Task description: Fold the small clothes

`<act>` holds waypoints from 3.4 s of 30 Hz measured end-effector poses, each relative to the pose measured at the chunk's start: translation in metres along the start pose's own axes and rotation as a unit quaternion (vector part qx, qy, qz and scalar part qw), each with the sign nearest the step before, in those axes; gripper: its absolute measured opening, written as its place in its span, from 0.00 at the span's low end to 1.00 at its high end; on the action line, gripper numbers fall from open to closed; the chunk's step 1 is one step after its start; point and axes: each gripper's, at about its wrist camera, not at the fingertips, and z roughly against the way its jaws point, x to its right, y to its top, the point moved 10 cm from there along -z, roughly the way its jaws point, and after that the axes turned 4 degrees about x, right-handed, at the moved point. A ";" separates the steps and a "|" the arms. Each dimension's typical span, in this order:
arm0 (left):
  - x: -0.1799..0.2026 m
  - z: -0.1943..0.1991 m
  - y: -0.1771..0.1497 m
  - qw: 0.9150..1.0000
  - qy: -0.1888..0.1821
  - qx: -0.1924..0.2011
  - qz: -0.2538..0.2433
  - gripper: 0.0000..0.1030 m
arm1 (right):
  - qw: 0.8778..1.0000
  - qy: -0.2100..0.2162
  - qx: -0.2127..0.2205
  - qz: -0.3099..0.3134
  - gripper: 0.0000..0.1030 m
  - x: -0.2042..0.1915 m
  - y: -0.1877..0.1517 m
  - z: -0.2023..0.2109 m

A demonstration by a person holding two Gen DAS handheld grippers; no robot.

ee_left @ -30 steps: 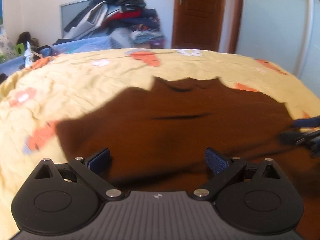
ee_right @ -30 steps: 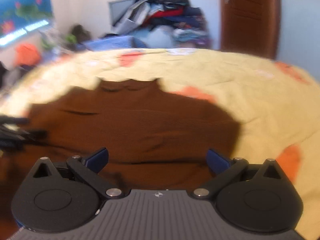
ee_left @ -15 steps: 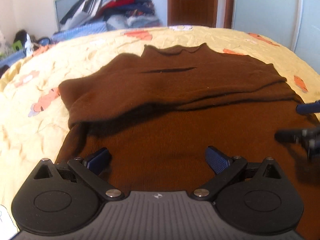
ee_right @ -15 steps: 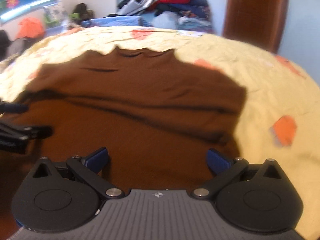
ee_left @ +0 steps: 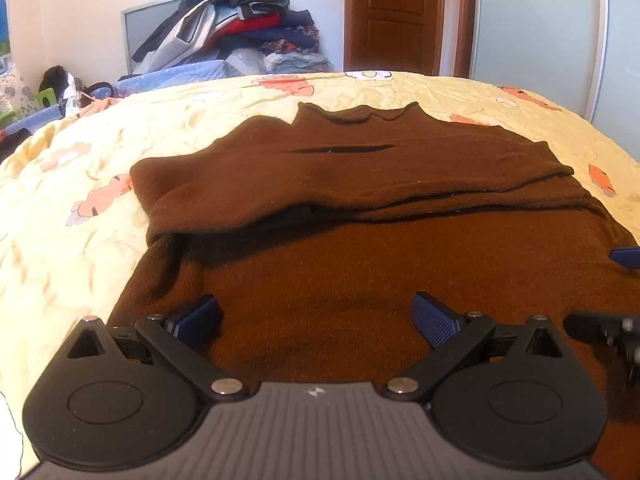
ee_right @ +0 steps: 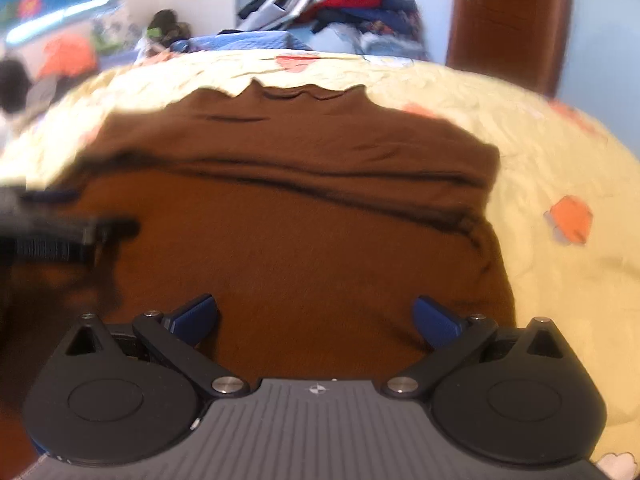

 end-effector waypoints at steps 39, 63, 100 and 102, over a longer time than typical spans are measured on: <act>-0.062 0.182 -0.086 0.961 -0.144 -0.073 0.226 1.00 | 0.944 0.140 -0.124 -0.272 1.00 0.051 -0.087 0.153; -0.048 0.194 -0.136 0.857 -0.309 -0.187 0.367 0.99 | 0.838 0.300 -0.156 -0.428 1.00 0.025 -0.091 0.154; -0.091 0.048 0.153 0.939 -0.247 0.015 0.241 0.06 | 0.845 0.317 0.033 -0.430 0.14 0.157 0.135 0.004; -0.097 0.008 0.169 0.943 -0.222 0.015 0.248 0.06 | 0.843 0.298 0.024 -0.448 0.14 0.172 0.145 -0.041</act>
